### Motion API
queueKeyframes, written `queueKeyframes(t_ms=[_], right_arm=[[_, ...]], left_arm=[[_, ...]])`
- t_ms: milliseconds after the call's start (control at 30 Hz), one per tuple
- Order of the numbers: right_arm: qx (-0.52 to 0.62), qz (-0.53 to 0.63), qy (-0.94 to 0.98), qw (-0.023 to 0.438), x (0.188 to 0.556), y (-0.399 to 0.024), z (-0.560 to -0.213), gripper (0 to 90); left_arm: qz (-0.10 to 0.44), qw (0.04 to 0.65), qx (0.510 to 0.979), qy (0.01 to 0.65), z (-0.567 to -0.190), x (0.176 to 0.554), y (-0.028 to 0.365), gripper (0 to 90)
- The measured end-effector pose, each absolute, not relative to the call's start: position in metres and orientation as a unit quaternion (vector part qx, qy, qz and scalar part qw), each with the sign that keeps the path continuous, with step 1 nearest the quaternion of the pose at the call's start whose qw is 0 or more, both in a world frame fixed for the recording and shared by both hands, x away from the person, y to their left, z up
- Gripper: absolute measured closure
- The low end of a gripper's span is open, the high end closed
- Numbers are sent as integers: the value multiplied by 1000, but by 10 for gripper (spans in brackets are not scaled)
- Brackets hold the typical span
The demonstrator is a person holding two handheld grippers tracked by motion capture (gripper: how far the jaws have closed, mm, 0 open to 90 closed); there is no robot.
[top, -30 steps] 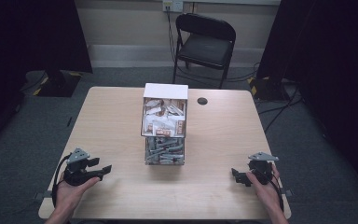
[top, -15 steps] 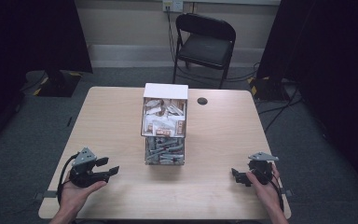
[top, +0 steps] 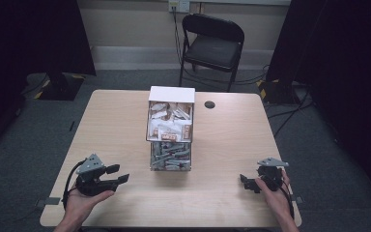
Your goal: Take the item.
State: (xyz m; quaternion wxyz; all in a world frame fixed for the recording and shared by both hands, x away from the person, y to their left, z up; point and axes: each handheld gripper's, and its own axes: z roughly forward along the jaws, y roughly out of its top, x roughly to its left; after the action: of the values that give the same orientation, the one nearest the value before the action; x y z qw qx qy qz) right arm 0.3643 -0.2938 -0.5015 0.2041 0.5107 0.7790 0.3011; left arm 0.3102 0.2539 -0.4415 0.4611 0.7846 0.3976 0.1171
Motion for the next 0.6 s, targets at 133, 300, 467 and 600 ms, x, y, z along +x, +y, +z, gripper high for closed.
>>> queueKeyframes(t_ms=[133,300,467,600], right_arm=[[511,301,779,204,364,-294,-501,0],[511,301,779,204,364,-294,-501,0],[511,301,779,204,364,-294,-501,0],[511,301,779,204,364,-294,-501,0]], left_arm=[[119,468,788,381,-439,309,250,503],[105,474,799,355,-431,311,237,559],[99,484,800,340,-425,318,222,572],[91,489,802,330,-422,322,212,586]])
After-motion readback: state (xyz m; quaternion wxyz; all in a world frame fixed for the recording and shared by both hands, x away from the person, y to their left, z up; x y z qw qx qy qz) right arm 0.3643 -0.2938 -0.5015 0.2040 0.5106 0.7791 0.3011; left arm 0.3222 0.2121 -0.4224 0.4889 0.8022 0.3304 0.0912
